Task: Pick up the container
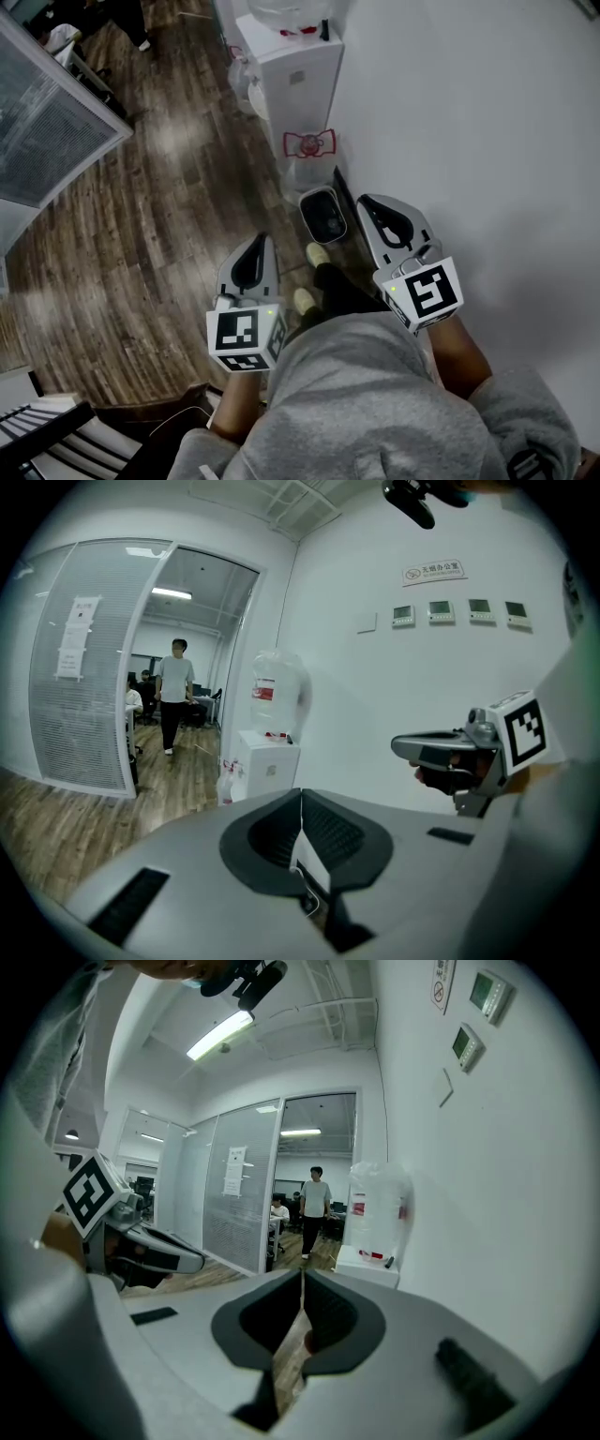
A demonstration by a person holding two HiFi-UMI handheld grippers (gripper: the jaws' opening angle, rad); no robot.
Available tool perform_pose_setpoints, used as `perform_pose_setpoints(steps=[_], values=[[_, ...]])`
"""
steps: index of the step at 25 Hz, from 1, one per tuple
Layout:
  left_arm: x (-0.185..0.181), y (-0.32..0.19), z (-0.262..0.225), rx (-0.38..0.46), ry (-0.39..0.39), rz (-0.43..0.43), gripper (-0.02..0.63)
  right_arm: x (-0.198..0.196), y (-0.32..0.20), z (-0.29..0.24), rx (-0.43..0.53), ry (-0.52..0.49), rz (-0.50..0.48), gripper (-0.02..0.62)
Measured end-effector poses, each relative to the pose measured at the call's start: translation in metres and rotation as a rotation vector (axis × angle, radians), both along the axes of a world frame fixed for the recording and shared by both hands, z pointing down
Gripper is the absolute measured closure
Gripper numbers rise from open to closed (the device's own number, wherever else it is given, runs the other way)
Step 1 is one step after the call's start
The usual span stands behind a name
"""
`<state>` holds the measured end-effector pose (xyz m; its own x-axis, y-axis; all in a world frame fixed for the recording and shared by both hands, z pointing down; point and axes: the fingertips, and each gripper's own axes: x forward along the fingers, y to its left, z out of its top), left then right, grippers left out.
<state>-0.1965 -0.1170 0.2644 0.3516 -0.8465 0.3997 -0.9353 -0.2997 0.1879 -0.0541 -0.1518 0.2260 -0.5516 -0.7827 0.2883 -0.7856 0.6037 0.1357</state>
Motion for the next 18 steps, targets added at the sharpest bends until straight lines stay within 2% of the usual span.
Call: perform_pose_setpoints(steps=[9,18], values=[[0.021,-0.06,0.025,-0.049,-0.05,0.029,0.59,0.019,-0.066,0.032,-0.059,-0.023,0.0,0.568],[0.038,-0.122,0.087,-0.15,-0.075,0.062,0.589,0.034,-0.129,0.088,-0.146,-0.008,-0.032,0.568]])
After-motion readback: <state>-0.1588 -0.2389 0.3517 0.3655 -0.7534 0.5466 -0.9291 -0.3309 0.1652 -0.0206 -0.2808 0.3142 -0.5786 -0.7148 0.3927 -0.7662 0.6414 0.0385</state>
